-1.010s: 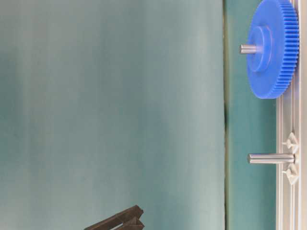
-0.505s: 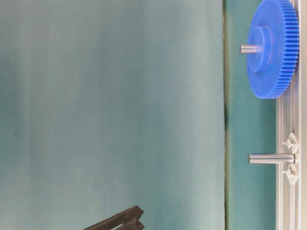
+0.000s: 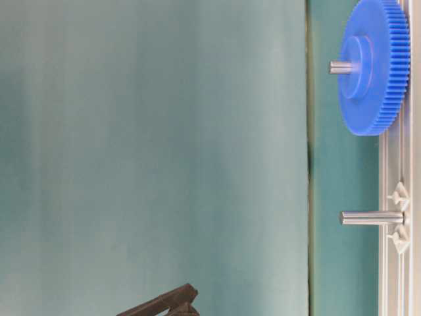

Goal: Find the location of the shaft and insert the large gear.

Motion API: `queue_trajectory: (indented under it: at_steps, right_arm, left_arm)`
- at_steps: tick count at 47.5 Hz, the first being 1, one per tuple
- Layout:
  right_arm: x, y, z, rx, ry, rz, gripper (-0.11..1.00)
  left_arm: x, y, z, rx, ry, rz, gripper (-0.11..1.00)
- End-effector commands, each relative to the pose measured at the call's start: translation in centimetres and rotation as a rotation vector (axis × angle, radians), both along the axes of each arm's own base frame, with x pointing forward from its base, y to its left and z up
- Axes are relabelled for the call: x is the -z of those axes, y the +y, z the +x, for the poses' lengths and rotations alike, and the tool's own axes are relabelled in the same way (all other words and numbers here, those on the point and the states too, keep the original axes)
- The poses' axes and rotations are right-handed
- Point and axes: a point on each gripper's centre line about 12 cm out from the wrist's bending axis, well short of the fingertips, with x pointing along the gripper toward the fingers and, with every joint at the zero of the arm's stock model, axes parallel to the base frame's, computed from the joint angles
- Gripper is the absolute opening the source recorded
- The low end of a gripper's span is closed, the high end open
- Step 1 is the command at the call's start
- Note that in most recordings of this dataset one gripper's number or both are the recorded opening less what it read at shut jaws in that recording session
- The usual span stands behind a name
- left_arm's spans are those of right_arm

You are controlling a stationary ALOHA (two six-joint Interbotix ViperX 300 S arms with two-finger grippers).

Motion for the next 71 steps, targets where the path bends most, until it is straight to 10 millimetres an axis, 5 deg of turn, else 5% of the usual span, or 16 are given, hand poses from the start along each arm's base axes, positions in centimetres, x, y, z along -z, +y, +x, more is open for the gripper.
queue_trajectory:
  at_steps: [1,71]
  right_arm:
    - [-0.46,-0.09,0.18,0.005,-0.016,0.0,0.02]
    - [-0.05,0.01,-0.37,0.005,-0.016,0.0,0.02]
  left_arm:
    - [-0.83,-0.17,0.16,0.006,-0.028,0.003,0.91]
    - [-0.83,-0.45,0.33,0.015,-0.066,0.0,0.91]
